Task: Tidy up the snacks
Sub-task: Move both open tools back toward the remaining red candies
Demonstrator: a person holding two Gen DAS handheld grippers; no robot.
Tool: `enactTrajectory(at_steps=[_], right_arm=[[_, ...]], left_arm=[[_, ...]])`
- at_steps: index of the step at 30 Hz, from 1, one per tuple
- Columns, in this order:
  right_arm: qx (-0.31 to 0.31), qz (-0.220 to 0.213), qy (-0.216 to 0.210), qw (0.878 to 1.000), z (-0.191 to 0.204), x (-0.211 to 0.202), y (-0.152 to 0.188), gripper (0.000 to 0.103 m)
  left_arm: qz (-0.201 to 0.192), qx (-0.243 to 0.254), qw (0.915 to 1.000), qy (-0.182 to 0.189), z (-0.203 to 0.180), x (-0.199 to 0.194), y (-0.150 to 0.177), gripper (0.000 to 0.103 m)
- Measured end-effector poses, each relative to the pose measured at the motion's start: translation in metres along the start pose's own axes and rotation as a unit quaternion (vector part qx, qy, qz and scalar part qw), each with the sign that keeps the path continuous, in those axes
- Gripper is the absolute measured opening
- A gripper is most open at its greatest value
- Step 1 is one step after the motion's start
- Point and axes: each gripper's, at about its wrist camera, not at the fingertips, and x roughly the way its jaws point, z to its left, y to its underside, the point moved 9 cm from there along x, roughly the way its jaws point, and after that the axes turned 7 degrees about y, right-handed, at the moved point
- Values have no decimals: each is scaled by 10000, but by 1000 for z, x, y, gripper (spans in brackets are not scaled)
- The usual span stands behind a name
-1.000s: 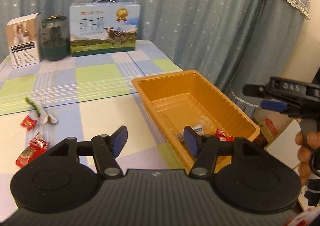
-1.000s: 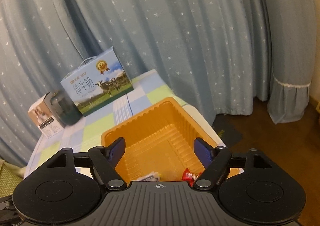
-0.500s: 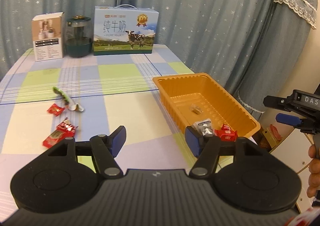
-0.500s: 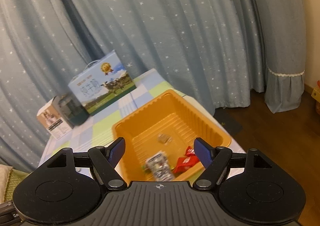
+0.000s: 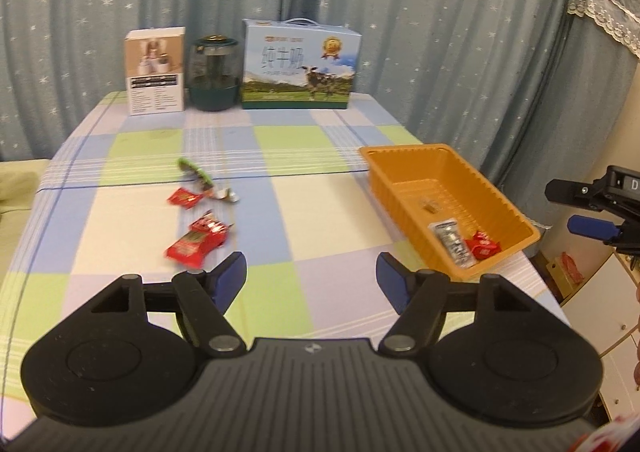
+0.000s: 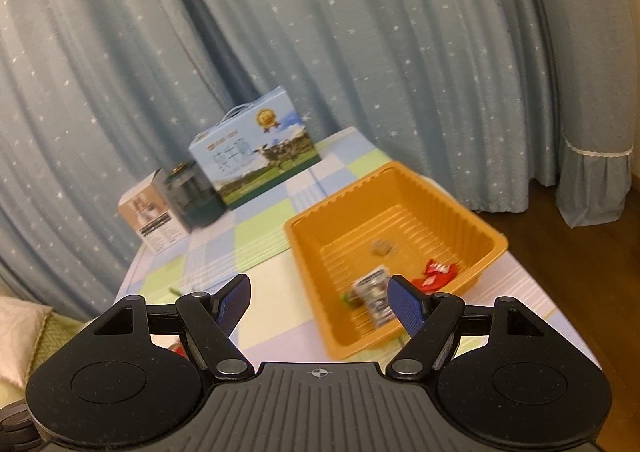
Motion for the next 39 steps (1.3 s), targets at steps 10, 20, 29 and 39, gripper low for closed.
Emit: enactTrajectory(at_steps=[10, 20, 29, 39], right_arm=[[-240, 196, -189, 9993, 30, 4, 23, 75], [-465, 364, -329, 9977, 51, 11, 38, 75], [-639, 556, -366, 9957, 63, 27, 52, 75], [-892, 666, -399, 9930, 82, 60, 61, 75]], left_arm=[[33, -122, 9995, -279, 31, -22, 13, 70], [82, -214, 9989, -408, 47, -27, 16, 72], [168, -245, 9984, -491, 61, -21, 18, 75], [255, 123, 9984, -487, 89, 3, -2, 75]])
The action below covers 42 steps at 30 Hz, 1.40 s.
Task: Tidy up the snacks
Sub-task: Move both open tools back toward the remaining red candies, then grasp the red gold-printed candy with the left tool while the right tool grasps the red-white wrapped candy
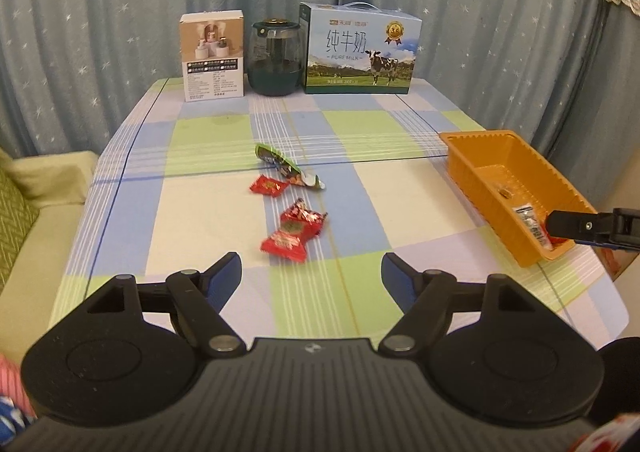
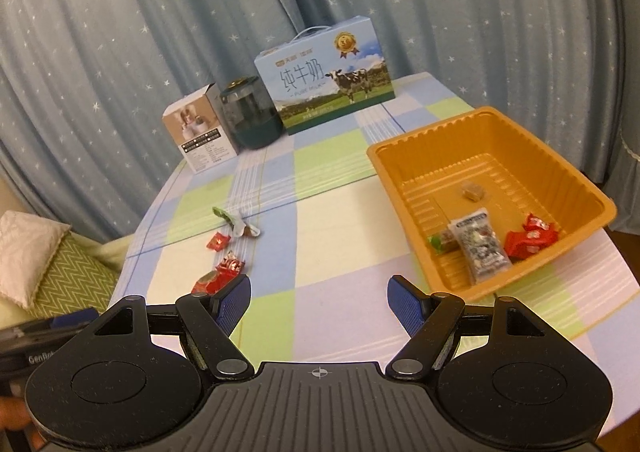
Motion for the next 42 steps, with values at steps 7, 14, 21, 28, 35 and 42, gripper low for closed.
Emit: enactTrajectory(at_steps=[7, 14, 21, 28, 35, 42], right_arm=[[-305, 14, -77, 9995, 19, 32, -3, 75], [-602, 100, -100, 9981, 35, 71, 0, 75], [-868, 164, -94, 9960, 43, 113, 1, 75], [-954, 291, -71, 9950, 44, 148, 9, 75], [-938, 423, -92, 9947, 45, 168, 16, 75], [-1196, 456, -314, 9913, 65, 183, 15, 75]], left_arm=[[236, 507, 9983, 160, 14, 36, -12, 74], [473, 517, 9966, 431, 26, 85, -8, 74], [654, 576, 9951, 478, 42, 129, -6, 61], [790, 688, 9923, 658, 43, 158, -3, 48], [882, 784, 9911, 622, 41, 173, 4, 28], [823, 726, 9931, 419, 53, 158, 8, 23]])
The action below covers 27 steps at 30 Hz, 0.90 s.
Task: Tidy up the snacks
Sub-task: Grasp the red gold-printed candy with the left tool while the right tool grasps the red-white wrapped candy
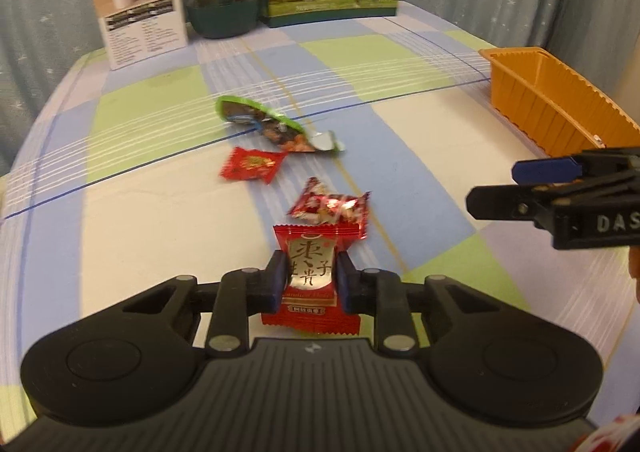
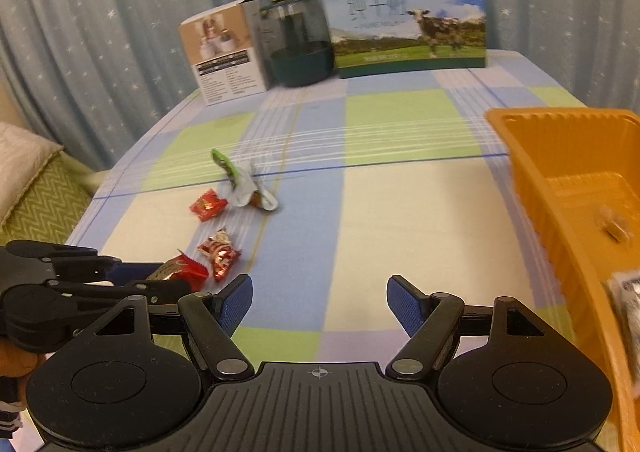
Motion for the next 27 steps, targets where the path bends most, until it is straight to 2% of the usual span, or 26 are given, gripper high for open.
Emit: enactTrajectory(at_steps=[6, 9, 11, 14, 18, 20, 22, 27], right_arm=[[-805, 23, -348, 9961, 39, 25, -7, 74], [-1287, 40, -461, 9906, 57, 40, -5, 61], [-1473, 10, -524, 9877, 66, 50, -5, 59], [-1588, 30, -550, 9858, 74, 64, -5, 55], [-1764, 67, -555, 9827, 83, 78, 1, 44], [-1853, -45, -477, 9815, 87, 79, 4, 41], [-1897, -108, -497, 9805, 91, 78, 6, 30], [-1957, -148, -471, 9794, 94, 70, 9, 24]], left_arm=[[-215, -465, 9984, -220, 27, -25, 6, 23], [-254, -648, 9972, -272, 37, -31, 11, 23], [-262, -702, 9968, -288, 41, -35, 14, 23], [-274, -759, 9963, -291, 43, -37, 17, 23], [-301, -846, 9956, -282, 45, -38, 19, 23], [-316, -869, 9953, -270, 44, -39, 19, 23], [-322, -872, 9953, -270, 43, -40, 19, 23], [-335, -834, 9955, -282, 40, -46, 19, 23]])
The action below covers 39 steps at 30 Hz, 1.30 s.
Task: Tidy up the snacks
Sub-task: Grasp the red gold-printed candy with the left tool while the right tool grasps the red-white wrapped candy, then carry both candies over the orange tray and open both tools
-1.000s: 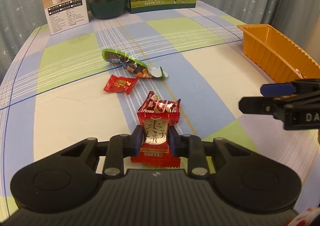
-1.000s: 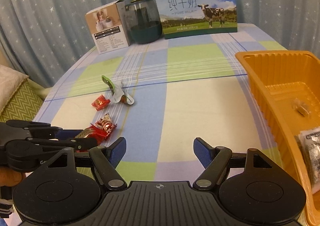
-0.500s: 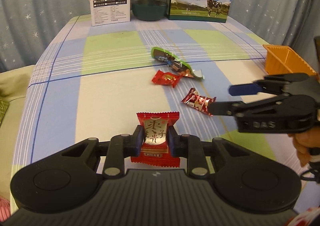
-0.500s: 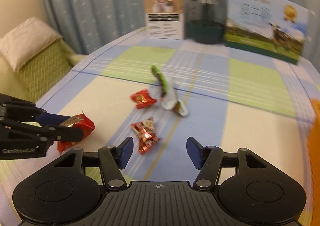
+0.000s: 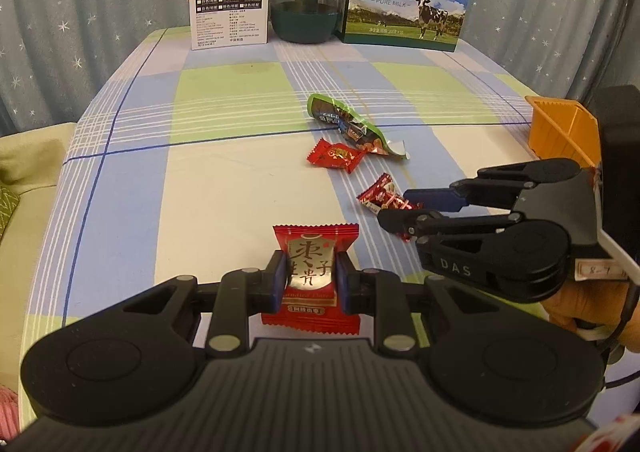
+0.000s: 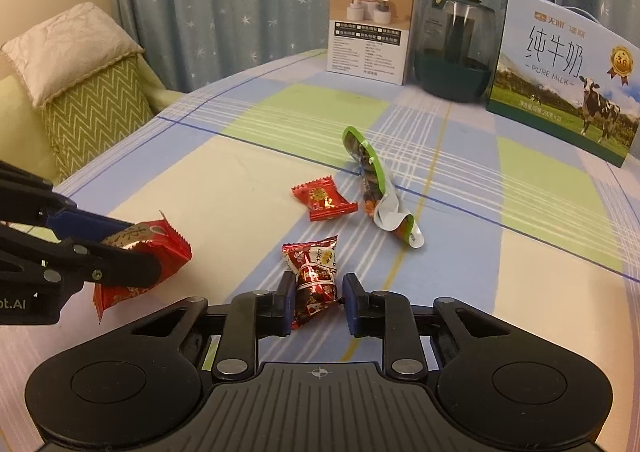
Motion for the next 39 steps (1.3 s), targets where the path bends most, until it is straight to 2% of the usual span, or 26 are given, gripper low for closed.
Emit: enactTrajectory(at_steps=[6, 13, 21, 27, 39], right_arm=[[208, -94, 168, 9996, -7, -33, 5, 23], [705, -182, 512, 9960, -26, -90, 18, 23], [1243, -310, 875, 9879, -51, -166, 37, 23], [1866, -417, 1062, 9758, -71, -218, 47, 23], [2215, -498, 1234, 9660, -91, -278, 75, 23]], left_arm=[[-71, 35, 10000, 0, -7, -14, -5, 23], [-171, 87, 9998, 111, -34, -37, -10, 23], [-228, 85, 9992, 310, -83, -65, -5, 23], [-290, 74, 9983, 501, -125, -85, 2, 23], [-249, 234, 9963, 791, -192, -105, 16, 23]])
